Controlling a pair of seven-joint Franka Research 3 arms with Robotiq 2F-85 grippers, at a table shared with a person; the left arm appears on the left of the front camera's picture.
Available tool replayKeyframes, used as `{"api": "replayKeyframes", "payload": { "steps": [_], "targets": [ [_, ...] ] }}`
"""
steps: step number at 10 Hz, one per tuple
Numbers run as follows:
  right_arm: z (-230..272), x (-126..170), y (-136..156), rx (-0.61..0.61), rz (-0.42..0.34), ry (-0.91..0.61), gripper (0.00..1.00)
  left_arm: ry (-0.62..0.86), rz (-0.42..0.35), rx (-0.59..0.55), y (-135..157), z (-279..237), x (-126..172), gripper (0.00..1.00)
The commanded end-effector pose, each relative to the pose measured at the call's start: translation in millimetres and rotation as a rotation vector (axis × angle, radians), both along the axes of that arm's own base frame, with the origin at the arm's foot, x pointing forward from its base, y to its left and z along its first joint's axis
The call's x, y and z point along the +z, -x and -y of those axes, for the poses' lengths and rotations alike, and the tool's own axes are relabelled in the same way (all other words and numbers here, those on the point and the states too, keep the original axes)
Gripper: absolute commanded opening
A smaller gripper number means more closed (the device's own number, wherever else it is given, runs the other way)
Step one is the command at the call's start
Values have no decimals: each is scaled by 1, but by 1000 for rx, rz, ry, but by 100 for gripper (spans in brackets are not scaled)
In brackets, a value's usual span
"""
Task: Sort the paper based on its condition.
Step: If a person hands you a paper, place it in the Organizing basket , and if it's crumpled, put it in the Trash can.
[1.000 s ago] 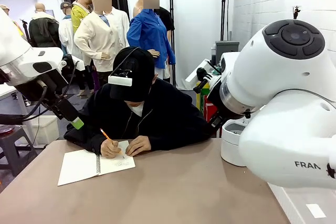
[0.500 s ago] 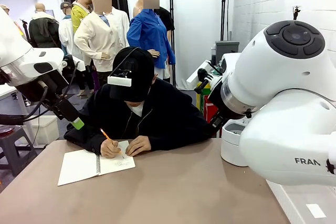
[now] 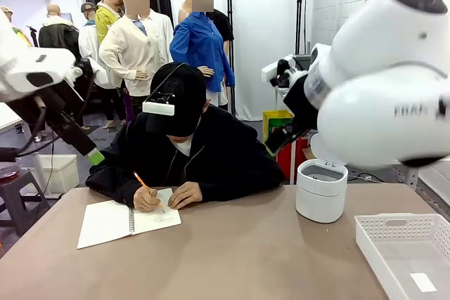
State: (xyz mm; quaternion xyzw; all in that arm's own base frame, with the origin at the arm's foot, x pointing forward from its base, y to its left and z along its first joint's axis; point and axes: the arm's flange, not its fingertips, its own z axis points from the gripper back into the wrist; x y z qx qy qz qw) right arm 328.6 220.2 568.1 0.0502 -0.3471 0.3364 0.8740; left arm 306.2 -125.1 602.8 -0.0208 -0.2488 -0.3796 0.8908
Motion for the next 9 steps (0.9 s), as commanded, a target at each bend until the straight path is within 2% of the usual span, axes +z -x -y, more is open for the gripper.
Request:
{"api": "replayKeyframes", "payload": {
  "steps": [1,4,7,9],
  "targets": [
    [5,24,-4,60,-96,-55,100,50,35,-13,16,-18,13,100],
    [10,68,-11,65,-108,29,100,116,0,-4,19,-39,38,100],
    [11,101,-3,74,-44,69,100,50,97,21,20,-51,49,100],
    [17,107,-3,77,-41,44,100,55,129,57,24,-56,51,100]
  ]
}}
